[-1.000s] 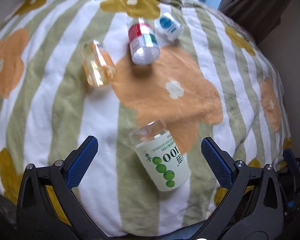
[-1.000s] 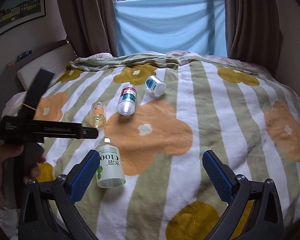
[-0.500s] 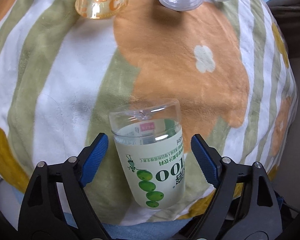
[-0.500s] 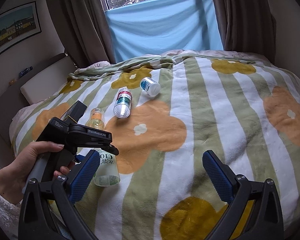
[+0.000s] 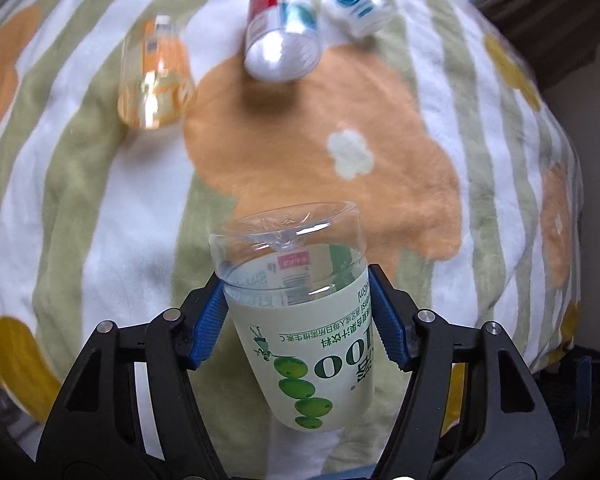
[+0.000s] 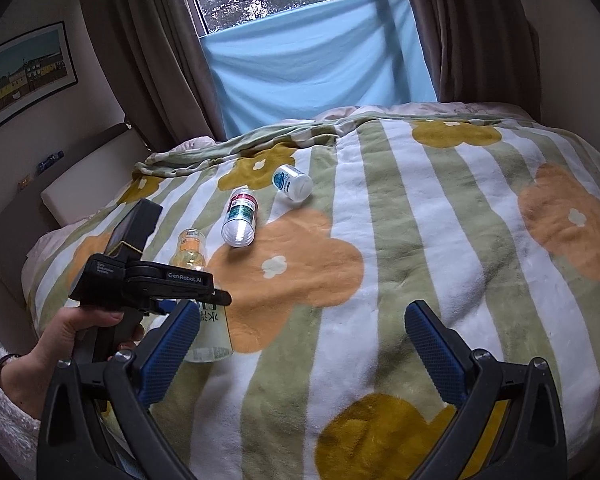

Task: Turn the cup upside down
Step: 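Lift the cup with the left tool, turn it rim-down onto the bed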

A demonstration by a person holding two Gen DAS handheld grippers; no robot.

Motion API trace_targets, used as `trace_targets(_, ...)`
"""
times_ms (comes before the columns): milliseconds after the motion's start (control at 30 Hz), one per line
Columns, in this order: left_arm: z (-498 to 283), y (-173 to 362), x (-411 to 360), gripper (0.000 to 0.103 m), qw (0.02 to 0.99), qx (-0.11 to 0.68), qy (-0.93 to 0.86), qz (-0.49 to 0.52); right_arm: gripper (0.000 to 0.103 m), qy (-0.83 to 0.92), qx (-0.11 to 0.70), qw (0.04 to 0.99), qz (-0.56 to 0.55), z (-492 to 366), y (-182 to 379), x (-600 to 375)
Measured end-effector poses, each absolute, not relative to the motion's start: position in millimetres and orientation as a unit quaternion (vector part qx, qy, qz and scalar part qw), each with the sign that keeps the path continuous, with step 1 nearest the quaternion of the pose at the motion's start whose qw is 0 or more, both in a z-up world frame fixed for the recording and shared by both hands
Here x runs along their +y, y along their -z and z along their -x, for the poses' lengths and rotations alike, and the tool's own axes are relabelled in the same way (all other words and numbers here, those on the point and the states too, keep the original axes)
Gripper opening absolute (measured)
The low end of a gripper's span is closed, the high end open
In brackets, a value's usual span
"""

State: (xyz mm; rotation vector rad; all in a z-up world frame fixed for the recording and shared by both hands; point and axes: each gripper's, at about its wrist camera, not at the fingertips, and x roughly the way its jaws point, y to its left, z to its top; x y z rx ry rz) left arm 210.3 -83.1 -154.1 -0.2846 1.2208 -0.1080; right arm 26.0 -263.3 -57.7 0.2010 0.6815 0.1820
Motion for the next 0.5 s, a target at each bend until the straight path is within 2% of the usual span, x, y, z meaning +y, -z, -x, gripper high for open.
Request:
trace_targets(133, -186, 126, -97, 0.063, 0.892, 0.444, 0.076, 0.046, 0.103, -0.086, 0.328, 0.936, -0.095, -21, 60, -262)
trace_targets(233, -165, 132, -106, 0.063, 0.926, 0.363, 0.099, 0.008, 0.103, -0.087, 0.332, 0.934, -0.093, -15, 65, -261)
trace_targets(367, -152, 151, -117, 0.063, 0.945, 0.308, 0.103, -0.032, 0.103, -0.083, 0.335, 0.935, -0.085, -7, 70, -261)
trace_targets(500, -146, 164, -122, 0.063, 0.951, 0.287, 0.098, -0.059, 0.103, -0.081, 0.336, 0.935, -0.076, -3, 76, -261)
